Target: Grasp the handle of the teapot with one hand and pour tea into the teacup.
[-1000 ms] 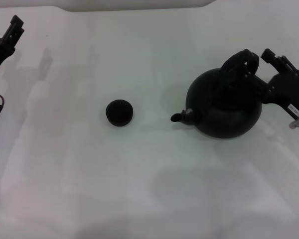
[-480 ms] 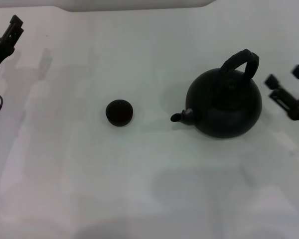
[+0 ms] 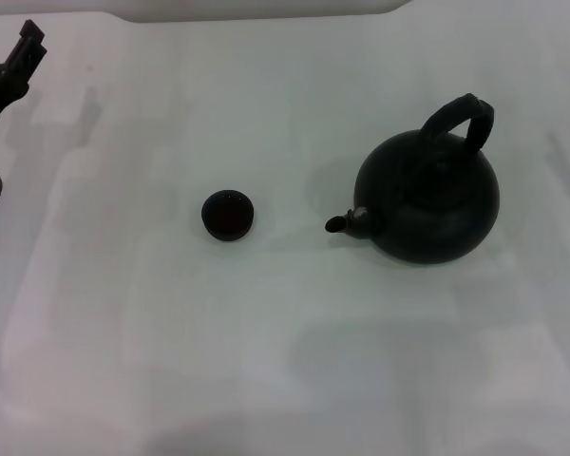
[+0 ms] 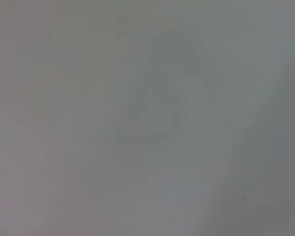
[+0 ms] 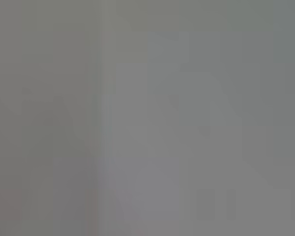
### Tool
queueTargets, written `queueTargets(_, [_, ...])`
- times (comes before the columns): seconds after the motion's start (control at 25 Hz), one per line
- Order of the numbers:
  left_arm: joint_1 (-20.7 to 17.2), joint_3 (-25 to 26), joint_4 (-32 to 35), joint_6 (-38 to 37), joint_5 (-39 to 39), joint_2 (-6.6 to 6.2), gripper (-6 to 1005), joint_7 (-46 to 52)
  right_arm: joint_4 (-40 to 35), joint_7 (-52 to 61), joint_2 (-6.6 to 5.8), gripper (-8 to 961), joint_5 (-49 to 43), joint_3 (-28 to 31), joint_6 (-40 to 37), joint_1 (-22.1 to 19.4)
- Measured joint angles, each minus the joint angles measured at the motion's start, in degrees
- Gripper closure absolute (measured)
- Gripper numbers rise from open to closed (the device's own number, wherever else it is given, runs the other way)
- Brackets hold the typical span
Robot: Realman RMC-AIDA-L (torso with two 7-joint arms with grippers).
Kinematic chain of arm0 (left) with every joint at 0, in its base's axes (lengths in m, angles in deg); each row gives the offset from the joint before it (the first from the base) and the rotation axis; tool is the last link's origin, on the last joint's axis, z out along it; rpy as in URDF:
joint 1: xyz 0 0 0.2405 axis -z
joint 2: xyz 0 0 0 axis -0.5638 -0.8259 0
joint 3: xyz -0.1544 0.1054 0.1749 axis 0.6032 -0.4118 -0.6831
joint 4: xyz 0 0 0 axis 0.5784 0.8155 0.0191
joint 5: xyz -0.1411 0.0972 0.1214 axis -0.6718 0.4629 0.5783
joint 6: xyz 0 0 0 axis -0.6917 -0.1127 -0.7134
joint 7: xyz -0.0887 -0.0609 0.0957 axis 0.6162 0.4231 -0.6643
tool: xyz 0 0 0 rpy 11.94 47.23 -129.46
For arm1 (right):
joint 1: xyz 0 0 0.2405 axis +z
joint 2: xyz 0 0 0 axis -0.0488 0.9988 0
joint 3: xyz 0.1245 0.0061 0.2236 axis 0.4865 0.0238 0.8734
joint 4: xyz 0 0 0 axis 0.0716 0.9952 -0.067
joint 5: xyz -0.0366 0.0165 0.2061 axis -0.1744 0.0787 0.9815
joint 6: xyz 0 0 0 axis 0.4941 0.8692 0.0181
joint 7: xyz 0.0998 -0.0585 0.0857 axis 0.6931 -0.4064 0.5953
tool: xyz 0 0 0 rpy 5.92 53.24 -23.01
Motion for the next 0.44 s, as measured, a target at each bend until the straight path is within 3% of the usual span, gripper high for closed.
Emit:
queueTargets(0.2, [0.56,-0.1,0.05,1.1,-0.68,0.13,137,-1.86,-2.91,-4.6,0.0,77,7.78,-2.37,3.01,0.37])
queueTargets(0.44, [0.91,-0.41,-0.1,2.23,-1.51,0.23,137,-2.07,-3.5,-4.44,-0.02,77,8.15,-3.48,3.08,0.55])
